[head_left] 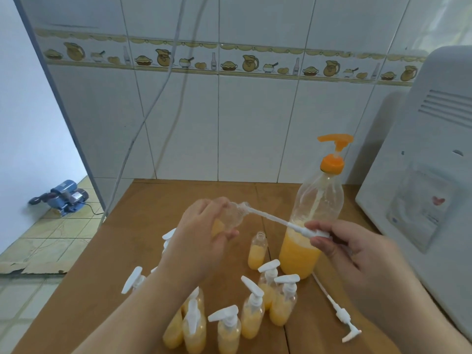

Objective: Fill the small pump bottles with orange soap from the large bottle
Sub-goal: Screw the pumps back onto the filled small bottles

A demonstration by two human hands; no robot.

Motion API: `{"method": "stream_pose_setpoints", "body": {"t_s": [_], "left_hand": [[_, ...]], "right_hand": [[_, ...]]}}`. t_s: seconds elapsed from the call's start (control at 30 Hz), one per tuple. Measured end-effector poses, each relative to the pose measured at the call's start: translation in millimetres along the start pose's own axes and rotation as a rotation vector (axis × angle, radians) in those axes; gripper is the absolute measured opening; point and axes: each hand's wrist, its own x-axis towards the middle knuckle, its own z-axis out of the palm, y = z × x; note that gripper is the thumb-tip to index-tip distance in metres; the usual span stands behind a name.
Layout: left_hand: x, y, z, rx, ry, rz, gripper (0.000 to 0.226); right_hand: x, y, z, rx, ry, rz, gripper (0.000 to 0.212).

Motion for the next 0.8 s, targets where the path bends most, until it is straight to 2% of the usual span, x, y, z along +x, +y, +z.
{"method": "stream_pose_setpoints", "body": {"t_s": [0.1, 0.27, 0.33, 0.4, 0.47, 0.53, 0.57, 0.63, 0.67, 0.73, 0.8], "left_hand": [[-3.0, -0.8, 2.1, 0.168, -0.032, 0.148, 0.047], [-10.1, 26.4, 6.7, -0.049, -0.057, 0.147, 0.043], [-12.9, 32.7, 8.5, -0.124, -0.074, 0.078, 0.045], [-16.5, 33.8, 8.0, -0.117, -0.072, 0.042, 0.047], [-17.8, 31.4, 6.9, -0.073, -0.061, 0.051, 0.046], [-17.9, 27.9, 5.7, -0.083, -0.047, 0.023, 0.042], [-18.0, 27.2, 4.2, -0.124, -0.045, -0.018, 0.040], [-17.2, 27.4, 0.5, -0.258, -0.056, -0.110, 0.034], [-16.5, 29.0, -1.2, -0.328, -0.065, -0.144, 0.032], [-15.9, 33.7, -4.0, -0.429, -0.098, -0.189, 0.030], [-15.7, 38.9, -5.4, -0.475, -0.132, -0.206, 0.029]], "right_hand": [[7.6, -3.7, -3.2, -0.010, -0.028, -0.040, 0.024], [21.1, -17.6, 20.3, 0.069, 0.041, -0.085, 0.021], [25.1, -26.1, 27.8, 0.164, 0.072, 0.000, 0.020], [28.1, -36.0, 31.6, 0.168, 0.076, 0.105, 0.029], [33.6, -41.1, 31.0, 0.114, -0.036, 0.197, 0.039], [39.3, -39.5, 26.3, 0.255, -0.189, 0.309, 0.056], [42.8, -37.1, 23.8, 0.424, -0.211, 0.376, 0.053], [47.3, -32.2, 19.1, 0.749, -0.172, 0.428, 0.026], [47.9, -29.4, 18.6, 0.835, -0.174, 0.413, 0.028], [47.1, -26.6, 22.6, 0.849, -0.229, 0.350, 0.039], [46.7, -27.9, 30.3, 0.809, -0.174, 0.326, 0.032]]}}
